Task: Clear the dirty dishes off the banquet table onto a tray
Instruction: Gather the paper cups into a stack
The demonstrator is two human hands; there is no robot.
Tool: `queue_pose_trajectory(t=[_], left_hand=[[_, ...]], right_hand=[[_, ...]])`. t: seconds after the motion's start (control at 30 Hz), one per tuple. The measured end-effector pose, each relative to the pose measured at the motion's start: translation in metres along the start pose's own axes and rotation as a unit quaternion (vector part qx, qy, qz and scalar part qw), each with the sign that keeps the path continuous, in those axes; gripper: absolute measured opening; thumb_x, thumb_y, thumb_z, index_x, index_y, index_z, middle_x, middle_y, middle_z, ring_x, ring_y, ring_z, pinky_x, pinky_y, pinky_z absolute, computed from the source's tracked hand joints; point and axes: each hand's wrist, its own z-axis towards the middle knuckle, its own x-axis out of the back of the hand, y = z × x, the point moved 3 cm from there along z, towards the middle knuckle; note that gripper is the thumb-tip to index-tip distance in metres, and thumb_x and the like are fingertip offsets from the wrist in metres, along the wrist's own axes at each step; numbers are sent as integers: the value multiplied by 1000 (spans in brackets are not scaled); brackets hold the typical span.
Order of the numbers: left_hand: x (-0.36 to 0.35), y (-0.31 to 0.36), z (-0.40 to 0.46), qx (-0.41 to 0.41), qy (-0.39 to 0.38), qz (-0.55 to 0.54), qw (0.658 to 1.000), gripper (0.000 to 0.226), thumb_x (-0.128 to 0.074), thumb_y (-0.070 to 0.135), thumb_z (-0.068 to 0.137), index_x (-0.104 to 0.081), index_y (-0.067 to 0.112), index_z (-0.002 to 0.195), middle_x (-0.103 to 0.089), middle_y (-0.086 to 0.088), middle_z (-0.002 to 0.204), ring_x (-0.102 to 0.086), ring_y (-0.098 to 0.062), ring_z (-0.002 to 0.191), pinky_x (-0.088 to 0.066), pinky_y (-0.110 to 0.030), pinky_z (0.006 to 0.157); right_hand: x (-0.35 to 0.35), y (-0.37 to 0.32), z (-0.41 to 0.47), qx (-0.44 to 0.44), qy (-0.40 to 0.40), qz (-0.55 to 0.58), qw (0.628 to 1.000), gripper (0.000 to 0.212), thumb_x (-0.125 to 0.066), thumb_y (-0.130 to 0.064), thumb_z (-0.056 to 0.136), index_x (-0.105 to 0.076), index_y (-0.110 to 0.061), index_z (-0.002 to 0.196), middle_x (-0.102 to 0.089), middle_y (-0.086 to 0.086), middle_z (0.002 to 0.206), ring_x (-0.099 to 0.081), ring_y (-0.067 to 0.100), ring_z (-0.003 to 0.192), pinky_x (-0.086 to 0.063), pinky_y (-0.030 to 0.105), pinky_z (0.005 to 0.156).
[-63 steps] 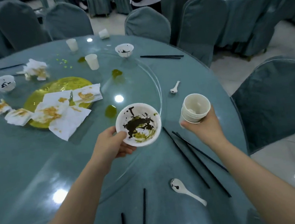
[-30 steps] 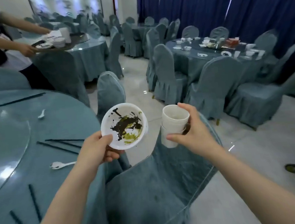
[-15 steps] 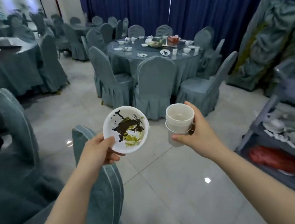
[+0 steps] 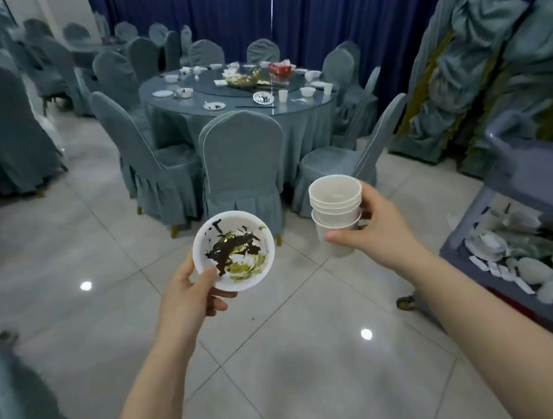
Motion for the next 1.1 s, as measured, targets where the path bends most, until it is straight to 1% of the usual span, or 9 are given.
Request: queue_pose_trajectory(t=[0.17, 0.33, 0.43, 0.53, 0.6, 0.67, 0.83, 1.0, 1.1], left_hand=[[-28, 12, 72, -2, 15, -1, 1000, 23, -54, 26, 90, -60, 37, 110, -72, -9, 67, -56, -12, 45, -43, -25, 49], [-15, 26, 146, 5, 77, -2, 997, 24, -54, 26, 91, -59, 33, 113, -72, -10, 68, -55, -11, 45, -42, -28, 51], [6, 32, 191, 1, 139, 2, 990, 20, -54, 21, 93, -60, 27, 111, -72, -14, 67, -53, -13, 41, -41, -24, 45], [29, 39, 224, -6, 196, -7, 981, 18, -53, 18, 93, -63, 25, 106, -70, -13, 64, -53, -15, 40, -40, -22, 44], [51, 46, 236, -10, 245, -8, 969, 16, -54, 18, 92, -65, 25, 100, -69, -10, 61, -52, -16, 40, -41, -26, 48], [79, 52, 243, -4, 305, -5, 952, 14, -54, 18, 91, -65, 24, 97, -69, -12, 61, -51, -15, 39, -42, -23, 43], [142, 59, 221, 5, 402, 7, 916, 24, -53, 14, 90, -68, 29, 100, -68, -13, 60, -49, -14, 39, -40, -20, 40], [212, 68, 197, -4, 472, -2, 882, 35, -51, 10, 90, -70, 38, 101, -68, -11, 63, -49, -13, 38, -39, -17, 37], [238, 65, 169, 10, 534, -8, 845, 37, -50, 11, 91, -69, 41, 102, -69, -11, 65, -47, -12, 39, -40, -17, 38]], right_hand=[[7, 24, 78, -13, -15, 4, 1000, 63, -84, -35, 53, -51, -58, 102, -62, -34, 100, -59, -8, 89, -46, 16, 76], [-30, 40, 174, 2, -71, 45, 996, 70, -84, -15, 63, -47, -45, 115, -61, -33, 104, -58, -13, 94, -45, 5, 72], [-74, 53, 235, 14, -131, 84, 988, 83, -83, -12, 66, -39, -31, 133, -55, -22, 122, -55, -6, 107, -47, 14, 87], [-121, 53, 298, 48, -220, 98, 969, 81, -83, -10, 65, -41, -32, 130, -55, -19, 122, -56, 0, 110, -47, 22, 91], [-158, 43, 338, 65, -284, 103, 951, 76, -84, -12, 62, -45, -37, 122, -59, -17, 118, -58, 2, 108, -49, 20, 86], [-202, 21, 368, 87, -355, 102, 925, 76, -84, -17, 59, -47, -38, 121, -61, -16, 117, -59, 2, 107, -50, 18, 84], [-313, -39, 378, 129, -499, 106, 850, 74, -86, -13, 62, -47, -38, 120, -62, -19, 111, -59, -1, 102, -47, 15, 80], [-409, -109, 360, 206, -542, 158, 799, 81, -88, -16, 60, -45, -35, 126, -58, -23, 119, -54, -7, 111, -44, 14, 93], [-449, -139, 340, 224, -580, 186, 761, 75, -87, -11, 61, -48, -38, 120, -59, -28, 113, -55, -8, 108, -44, 9, 86]])
